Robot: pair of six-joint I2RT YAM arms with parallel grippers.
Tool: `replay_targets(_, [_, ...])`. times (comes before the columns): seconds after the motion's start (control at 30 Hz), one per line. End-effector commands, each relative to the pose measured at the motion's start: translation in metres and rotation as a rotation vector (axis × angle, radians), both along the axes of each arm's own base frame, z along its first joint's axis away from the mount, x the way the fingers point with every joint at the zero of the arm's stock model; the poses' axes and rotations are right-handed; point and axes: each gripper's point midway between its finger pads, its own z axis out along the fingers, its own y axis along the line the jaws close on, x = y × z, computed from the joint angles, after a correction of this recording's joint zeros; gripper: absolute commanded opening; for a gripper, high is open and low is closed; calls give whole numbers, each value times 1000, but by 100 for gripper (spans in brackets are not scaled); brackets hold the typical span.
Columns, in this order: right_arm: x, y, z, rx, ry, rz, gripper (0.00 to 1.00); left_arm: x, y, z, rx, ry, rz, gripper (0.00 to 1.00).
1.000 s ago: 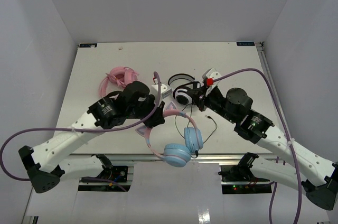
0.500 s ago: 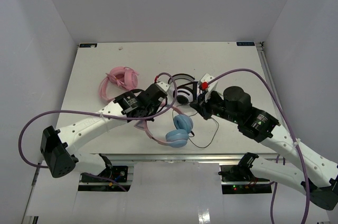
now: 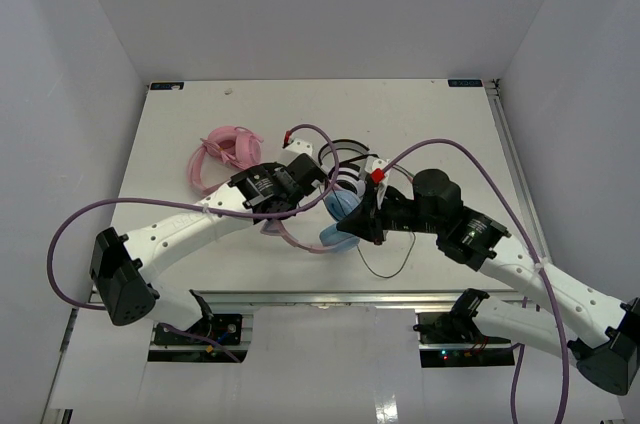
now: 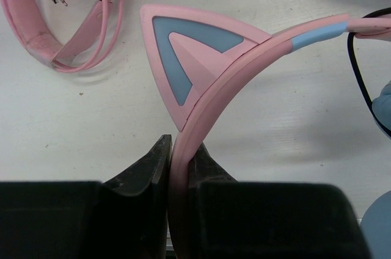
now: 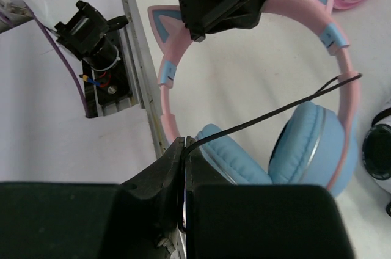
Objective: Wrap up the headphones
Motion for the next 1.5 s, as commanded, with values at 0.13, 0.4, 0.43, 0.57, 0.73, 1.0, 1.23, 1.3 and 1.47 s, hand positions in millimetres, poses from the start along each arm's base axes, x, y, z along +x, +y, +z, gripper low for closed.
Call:
replay_targets(0.13, [-41, 18, 30, 212, -3, 233, 9, 17, 5, 35, -165, -168, 155, 0])
replay_targets(0.4, [-48, 26, 19, 221, 21, 287, 15, 16, -4, 59, -299, -211, 140, 0])
replay_targets(0.43, [-49, 26, 20, 226, 18, 297, 15, 16, -3, 60, -299, -216, 142, 0])
replay_targets(0.57, [-60, 28, 23, 247, 15, 350, 20, 17, 1, 63, -299, -234, 161, 0])
replay_targets(0.73, [-64, 33, 21, 245, 20, 369, 22, 18, 2, 65, -312, -244, 181, 0])
replay_targets(1.0, [-60, 44, 6, 217, 31, 291, 13, 19, -1, 77, -389, -268, 217, 0])
replay_targets(1.23, [-48, 46, -17, 188, 37, 126, 8, 18, -2, 103, -518, -310, 241, 0])
replay_targets(1.3, [-49, 49, -27, 174, 35, 92, 8, 17, -4, 110, -568, -319, 236, 0])
replay_targets(1.47, [-46, 55, -39, 157, 32, 13, 8, 15, -4, 123, -643, -345, 241, 0])
